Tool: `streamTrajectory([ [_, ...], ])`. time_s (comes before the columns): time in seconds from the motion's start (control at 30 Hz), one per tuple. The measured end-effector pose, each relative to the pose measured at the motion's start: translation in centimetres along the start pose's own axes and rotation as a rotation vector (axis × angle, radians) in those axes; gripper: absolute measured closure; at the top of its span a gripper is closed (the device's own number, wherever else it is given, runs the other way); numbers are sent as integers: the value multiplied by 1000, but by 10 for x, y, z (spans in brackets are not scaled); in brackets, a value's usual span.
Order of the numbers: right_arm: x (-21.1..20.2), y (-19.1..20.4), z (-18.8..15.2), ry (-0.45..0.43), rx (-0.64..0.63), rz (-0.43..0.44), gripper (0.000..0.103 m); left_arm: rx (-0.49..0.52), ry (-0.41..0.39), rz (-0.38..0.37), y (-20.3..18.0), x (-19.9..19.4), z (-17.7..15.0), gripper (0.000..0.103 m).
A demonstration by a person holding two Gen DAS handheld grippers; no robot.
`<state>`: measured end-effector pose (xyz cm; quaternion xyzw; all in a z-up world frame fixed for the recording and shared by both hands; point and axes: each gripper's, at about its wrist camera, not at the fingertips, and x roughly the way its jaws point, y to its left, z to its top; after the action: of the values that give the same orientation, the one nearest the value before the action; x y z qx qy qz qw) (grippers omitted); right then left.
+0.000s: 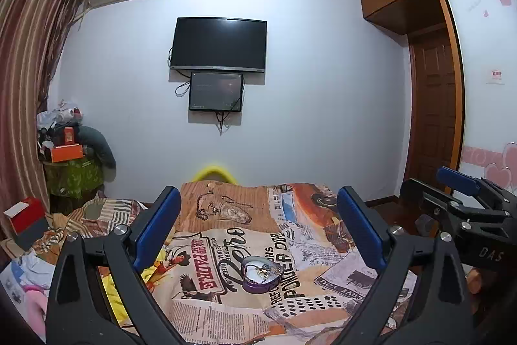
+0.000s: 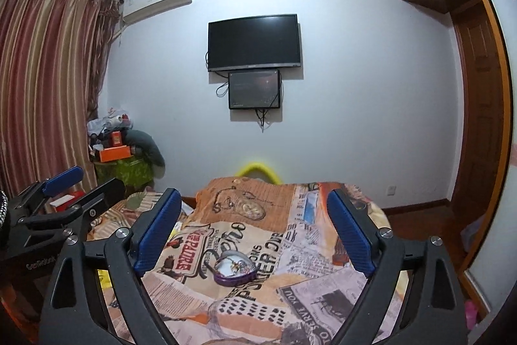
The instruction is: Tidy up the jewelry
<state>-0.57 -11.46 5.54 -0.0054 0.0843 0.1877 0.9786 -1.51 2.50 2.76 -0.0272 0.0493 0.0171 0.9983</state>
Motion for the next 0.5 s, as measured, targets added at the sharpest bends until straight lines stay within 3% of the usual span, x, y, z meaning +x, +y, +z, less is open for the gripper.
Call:
streamTrajectory([
  [0.5,1,-6,-9,36,2,7,13,-15,32,12,5,6,-8,5],
])
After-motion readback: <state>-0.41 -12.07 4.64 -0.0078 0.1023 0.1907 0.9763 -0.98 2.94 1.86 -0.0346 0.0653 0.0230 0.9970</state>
